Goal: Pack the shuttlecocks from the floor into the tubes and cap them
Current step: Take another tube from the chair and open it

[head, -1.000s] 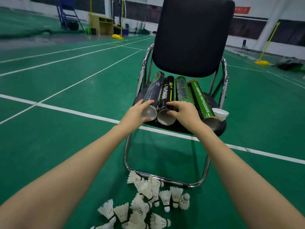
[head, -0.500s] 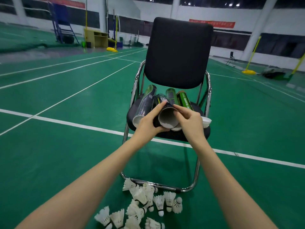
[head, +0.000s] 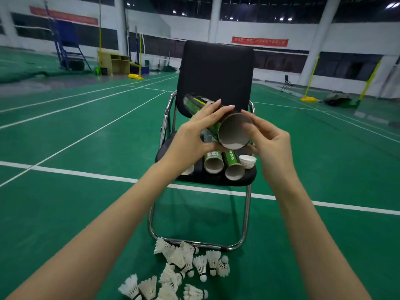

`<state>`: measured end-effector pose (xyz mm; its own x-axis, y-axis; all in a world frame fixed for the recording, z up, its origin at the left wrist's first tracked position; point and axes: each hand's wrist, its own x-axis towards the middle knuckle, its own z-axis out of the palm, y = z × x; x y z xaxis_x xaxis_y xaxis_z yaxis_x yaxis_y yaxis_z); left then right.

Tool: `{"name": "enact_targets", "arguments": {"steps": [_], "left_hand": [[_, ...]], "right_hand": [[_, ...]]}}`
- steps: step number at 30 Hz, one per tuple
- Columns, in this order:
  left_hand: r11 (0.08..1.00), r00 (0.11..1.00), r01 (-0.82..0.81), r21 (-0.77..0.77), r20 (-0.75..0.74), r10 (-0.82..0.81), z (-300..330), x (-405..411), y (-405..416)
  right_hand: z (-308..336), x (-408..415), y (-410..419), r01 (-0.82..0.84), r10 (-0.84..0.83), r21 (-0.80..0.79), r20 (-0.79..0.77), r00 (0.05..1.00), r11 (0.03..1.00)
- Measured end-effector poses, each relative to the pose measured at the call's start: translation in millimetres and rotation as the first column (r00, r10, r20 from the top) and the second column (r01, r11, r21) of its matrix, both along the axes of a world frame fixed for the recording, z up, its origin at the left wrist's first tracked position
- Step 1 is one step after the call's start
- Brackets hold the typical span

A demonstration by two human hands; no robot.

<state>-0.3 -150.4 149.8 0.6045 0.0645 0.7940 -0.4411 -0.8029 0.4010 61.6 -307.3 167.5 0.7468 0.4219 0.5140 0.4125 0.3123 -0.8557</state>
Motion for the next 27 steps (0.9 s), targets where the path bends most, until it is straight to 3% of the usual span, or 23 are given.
{"name": "enact_targets", "arguments": {"steps": [4,9,14,20,27], "left_hand": [[0.967,0.998,-0.061,0.246,0.022,0.057,31,-26,-15],[0.866,0.966,-0.230,0.443,0.000,0.257,39,-60,-29],[0.872,0.923,-0.278,0.403,-0.138,0.358,-7,-78,-29],[0.916,0.886,-0.201,0.347,-0.335,0.321,-85,-65,-18],[0.947,0.809,-0.104,0.305,-0.528,0.258,-155,-44,-9]], "right_hand": [[7,-9,-9,-0.085,0.090,0.075,-0.066,0.994,0.994],[-10,-19,-7,-0.346,0.369,0.142,-0.192,0.909,0.927],[-64,-17,0,-0.447,0.447,0.076,-0.310,0.839,0.891],[-140,-13,5,-0.493,0.454,0.072,-0.524,0.721,0.867],[-207,7,7,-0.476,0.372,0.013,-0.643,0.670,0.880]]}}
